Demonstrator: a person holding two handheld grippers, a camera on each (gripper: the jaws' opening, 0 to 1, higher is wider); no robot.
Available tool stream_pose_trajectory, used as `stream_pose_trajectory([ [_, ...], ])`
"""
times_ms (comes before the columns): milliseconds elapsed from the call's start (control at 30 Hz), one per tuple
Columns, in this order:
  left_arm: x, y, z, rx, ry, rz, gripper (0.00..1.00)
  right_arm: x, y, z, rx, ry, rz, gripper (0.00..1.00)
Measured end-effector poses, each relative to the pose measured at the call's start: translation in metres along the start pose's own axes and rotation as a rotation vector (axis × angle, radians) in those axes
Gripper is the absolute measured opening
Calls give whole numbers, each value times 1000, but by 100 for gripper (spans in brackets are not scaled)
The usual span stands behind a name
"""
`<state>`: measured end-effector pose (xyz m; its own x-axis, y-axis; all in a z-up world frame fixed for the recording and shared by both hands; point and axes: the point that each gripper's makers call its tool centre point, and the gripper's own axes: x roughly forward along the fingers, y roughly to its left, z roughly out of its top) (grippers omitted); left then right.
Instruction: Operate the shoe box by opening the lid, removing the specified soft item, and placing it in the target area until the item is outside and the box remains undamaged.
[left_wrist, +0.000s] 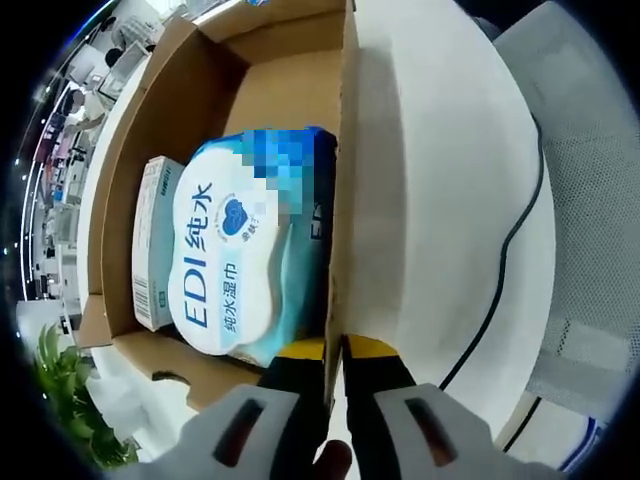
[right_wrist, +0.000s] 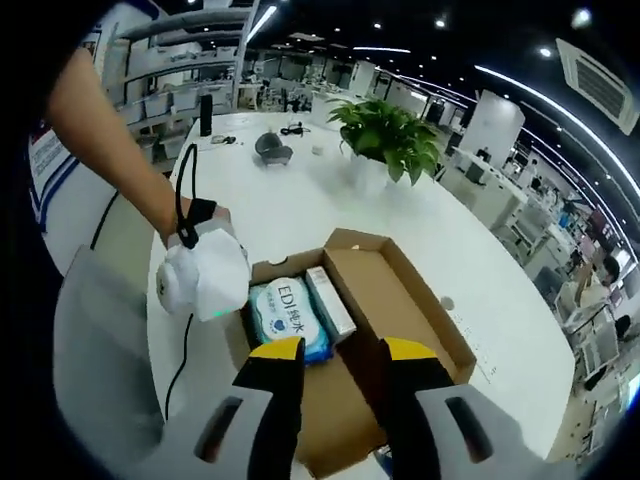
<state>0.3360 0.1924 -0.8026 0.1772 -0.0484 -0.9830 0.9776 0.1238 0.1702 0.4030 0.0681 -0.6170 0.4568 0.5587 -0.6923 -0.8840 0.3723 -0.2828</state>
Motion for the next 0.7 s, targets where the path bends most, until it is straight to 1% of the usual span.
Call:
stream_pose_trajectory([
  [33,0,0,0,5,-2,0,3,7,-1,-4,2,8,-1,27],
  [67,0,-1,0,7,-4,0,3,12,-3,-14,6,63,-7,27],
  [133,0,0,0,4,-6,1,3,20,-2,-11,5,42,-8,27],
  [200,0,0,1,3,-5,4,3,29,0,-9,10,37,6,27],
  [233,1,0,1,2,-4,5,3,32,1,-9,5,40,7,28],
  [300,1,0,1,2,-4,4,3,41,2,-14,-38,74,15,28],
  [367,1,0,1,1,-3,5,3,48,1,-14,-46,78,12,27],
  [500,0,1,1,4,-5,11,3,57,3,-8,-37,71,33,27],
  [700,1,1,1,3,0,2,3,63,3,-3,-32,62,43,27],
])
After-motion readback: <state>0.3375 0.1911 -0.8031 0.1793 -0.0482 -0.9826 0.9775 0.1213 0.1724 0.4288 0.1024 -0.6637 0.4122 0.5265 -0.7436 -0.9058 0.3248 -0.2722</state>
